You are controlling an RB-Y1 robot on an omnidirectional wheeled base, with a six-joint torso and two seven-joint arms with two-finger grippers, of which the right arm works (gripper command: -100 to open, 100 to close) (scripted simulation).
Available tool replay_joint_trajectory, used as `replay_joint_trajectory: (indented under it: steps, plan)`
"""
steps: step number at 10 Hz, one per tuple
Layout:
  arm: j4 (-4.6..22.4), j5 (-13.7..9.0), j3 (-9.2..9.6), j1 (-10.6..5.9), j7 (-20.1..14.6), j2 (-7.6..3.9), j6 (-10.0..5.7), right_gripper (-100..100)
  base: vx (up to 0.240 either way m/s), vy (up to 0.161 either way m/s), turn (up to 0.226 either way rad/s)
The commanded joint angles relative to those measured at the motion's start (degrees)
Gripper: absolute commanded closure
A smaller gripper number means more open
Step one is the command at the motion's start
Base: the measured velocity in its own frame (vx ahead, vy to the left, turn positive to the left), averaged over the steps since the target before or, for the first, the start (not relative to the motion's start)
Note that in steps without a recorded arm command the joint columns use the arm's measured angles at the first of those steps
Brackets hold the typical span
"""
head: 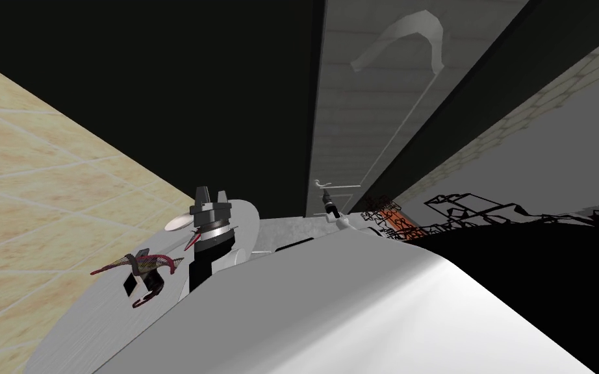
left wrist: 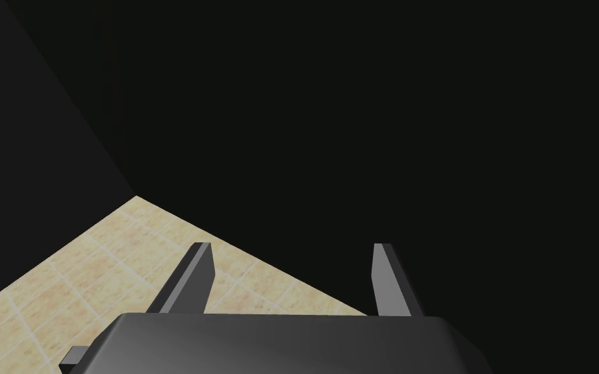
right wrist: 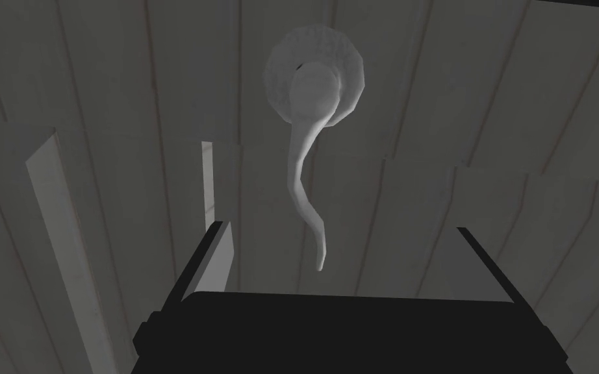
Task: Pull the door open
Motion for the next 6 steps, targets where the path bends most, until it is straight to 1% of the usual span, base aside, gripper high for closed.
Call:
replay_joint_trajectory:
  steps: [1,2,3,4,5,6]
  plan:
    - [1.6,-0.2,-0.27,-0.3,-0.8,-0.98,-0.96,-100,0.15,0.01,0.051]
    - [1.6,-0.2,-0.27,-0.3,-0.8,-0.98,-0.96,-100,0.098,0.001,0.016]
    - [2.0,-0.5,-0.56,0.33,-1.7,-2.02,-1.45,-100,0.102,0.01,0.102]
    - [2.0,-0.5,-0.56,0.33,-1.7,-2.02,-1.45,-100,0.082,0.012,0.058]
    - [2.5,-0.9,-1.02,1.32,-3.0,-3.68,-2.24,-100,0.142,0.022,0.154]
    - [2.5,-0.9,-1.02,1.32,-3.0,-3.68,-2.24,-100,0.133,0.019,0.086]
